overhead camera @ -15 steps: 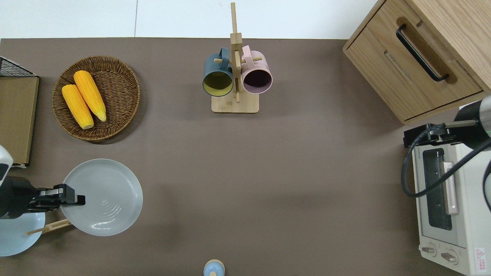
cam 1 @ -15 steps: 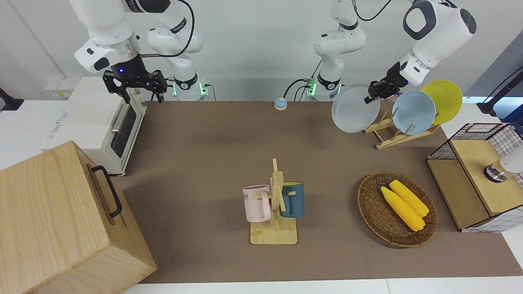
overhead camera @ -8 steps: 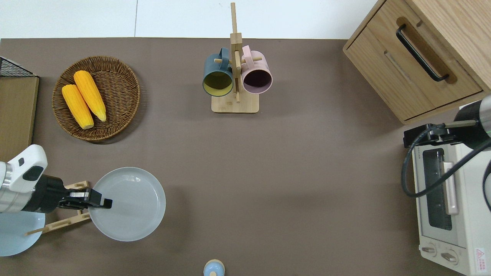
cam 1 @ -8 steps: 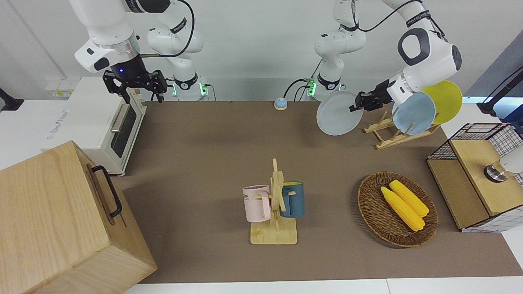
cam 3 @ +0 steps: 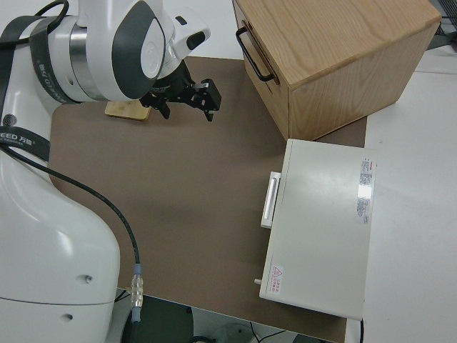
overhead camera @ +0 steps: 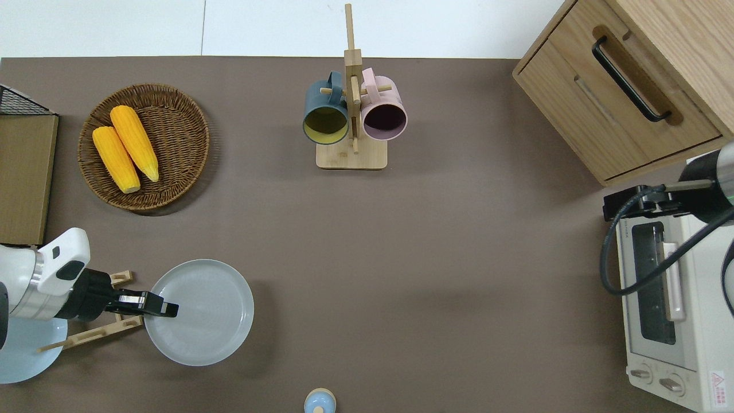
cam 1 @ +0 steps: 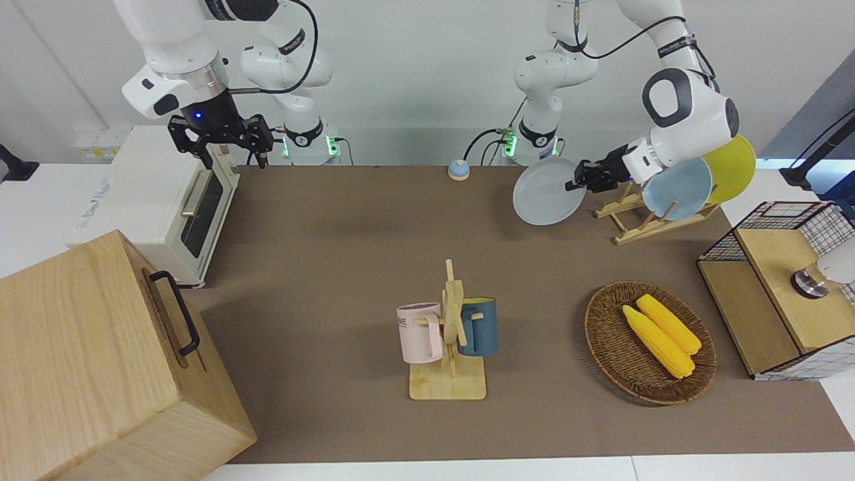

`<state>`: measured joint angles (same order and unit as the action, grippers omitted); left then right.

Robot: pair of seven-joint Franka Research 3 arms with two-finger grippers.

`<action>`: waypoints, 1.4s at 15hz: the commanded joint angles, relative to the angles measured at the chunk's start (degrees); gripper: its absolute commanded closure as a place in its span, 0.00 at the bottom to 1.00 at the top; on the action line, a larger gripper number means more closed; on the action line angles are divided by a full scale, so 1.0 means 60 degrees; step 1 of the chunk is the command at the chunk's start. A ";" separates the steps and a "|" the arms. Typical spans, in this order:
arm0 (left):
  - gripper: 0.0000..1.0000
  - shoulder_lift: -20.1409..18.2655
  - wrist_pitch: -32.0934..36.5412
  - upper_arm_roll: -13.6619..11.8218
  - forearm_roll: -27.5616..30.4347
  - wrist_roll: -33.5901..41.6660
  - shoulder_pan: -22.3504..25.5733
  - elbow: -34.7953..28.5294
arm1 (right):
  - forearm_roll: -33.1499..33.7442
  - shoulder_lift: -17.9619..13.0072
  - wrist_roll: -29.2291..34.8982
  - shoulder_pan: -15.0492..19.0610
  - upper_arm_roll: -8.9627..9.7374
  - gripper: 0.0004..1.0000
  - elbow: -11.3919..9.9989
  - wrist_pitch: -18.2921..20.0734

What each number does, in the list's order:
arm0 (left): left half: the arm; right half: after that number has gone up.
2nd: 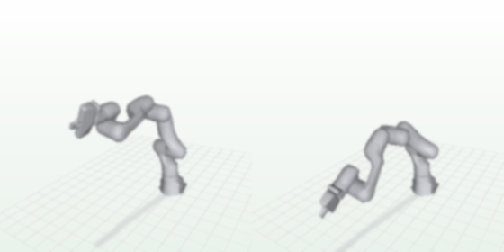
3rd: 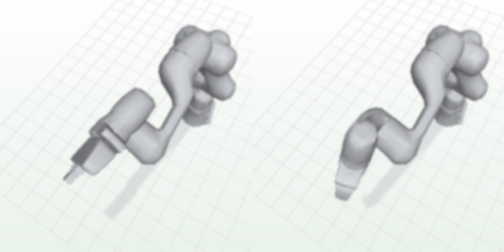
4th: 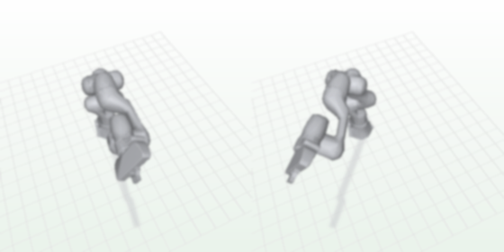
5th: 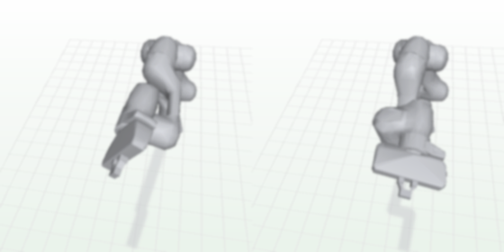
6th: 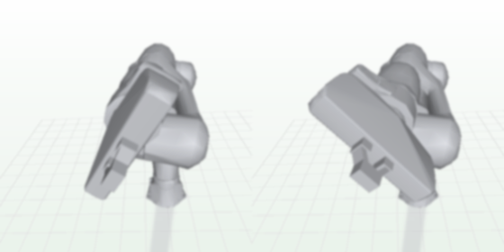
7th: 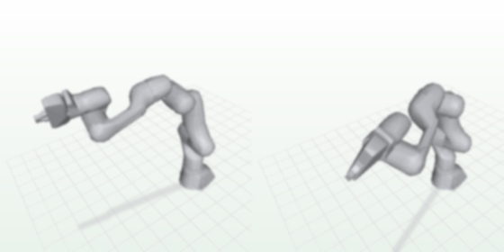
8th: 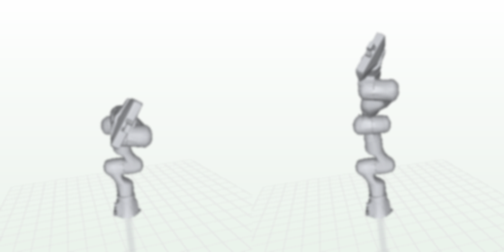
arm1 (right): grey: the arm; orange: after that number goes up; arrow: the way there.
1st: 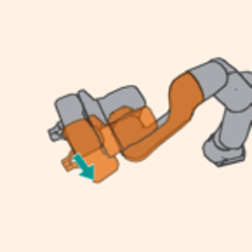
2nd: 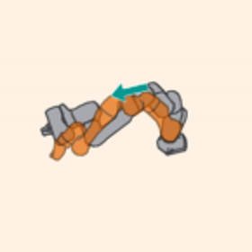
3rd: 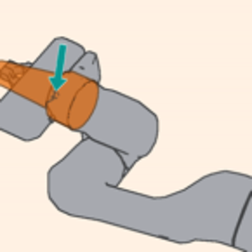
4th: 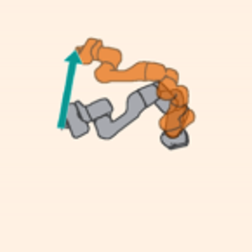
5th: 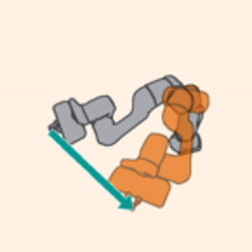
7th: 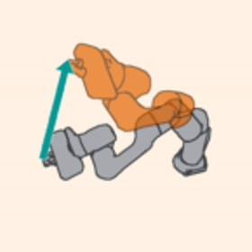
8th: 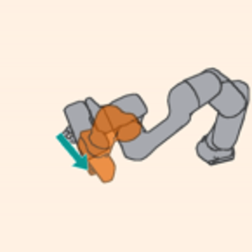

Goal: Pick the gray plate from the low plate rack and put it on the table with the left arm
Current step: 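Carry the plate away from the rack and lower it onto the table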

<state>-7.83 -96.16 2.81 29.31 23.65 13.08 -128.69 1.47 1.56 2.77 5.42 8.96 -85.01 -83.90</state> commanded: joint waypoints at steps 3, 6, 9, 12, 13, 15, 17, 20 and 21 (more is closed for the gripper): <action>1.00 0.0265 -0.0641 -0.0014 0.0286 0.0774 0.0017 -0.0465 | -0.0026 0.0004 0.0037 -0.0069 -0.0057 0.02 0.0062 0.0023; 1.00 0.0353 -0.1125 0.0015 0.0403 0.0862 -0.0115 -0.0787 | -0.0026 0.0004 0.0037 -0.0069 -0.0057 0.02 0.0062 0.0009; 1.00 0.0704 -0.1565 0.0044 0.0666 0.1343 -0.0217 -0.1008 | -0.0026 0.0004 0.0037 -0.0069 -0.0057 0.02 0.0062 0.0009; 1.00 0.0938 -0.1625 0.0044 0.0696 0.1551 -0.0130 -0.1067 | -0.0026 0.0004 0.0037 -0.0069 -0.0057 0.02 0.0062 0.0009; 1.00 0.1069 -0.1654 0.0044 0.0754 0.1652 -0.0144 -0.1067 | -0.0026 0.0004 0.0037 -0.0069 -0.0057 0.02 0.0062 0.0009; 1.00 0.1231 -0.1770 0.0029 0.0769 0.1974 -0.0087 -0.1067 | -0.0026 0.0004 0.0037 -0.0069 -0.0057 0.02 0.0062 0.0009; 1.00 0.1305 -0.1771 0.0015 0.0769 0.2253 0.0002 -0.1067 | -0.0026 0.0004 0.0037 -0.0069 -0.0057 0.02 0.0062 0.0023; 0.99 0.1320 -0.1771 0.0015 0.0769 0.2269 0.0002 -0.1067 | -0.0026 0.0004 0.0037 -0.0069 -0.0057 0.02 0.0062 0.0009; 0.89 0.1320 -0.1771 0.0015 0.0769 0.2269 0.0002 -0.1067 | -0.0026 0.0004 0.0037 -0.0069 -0.0057 0.02 0.0062 0.0023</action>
<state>-0.05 -105.64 3.00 33.21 35.94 12.94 -134.46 1.47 1.56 2.77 5.42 8.96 -85.01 -83.90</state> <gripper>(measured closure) 0.921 0.013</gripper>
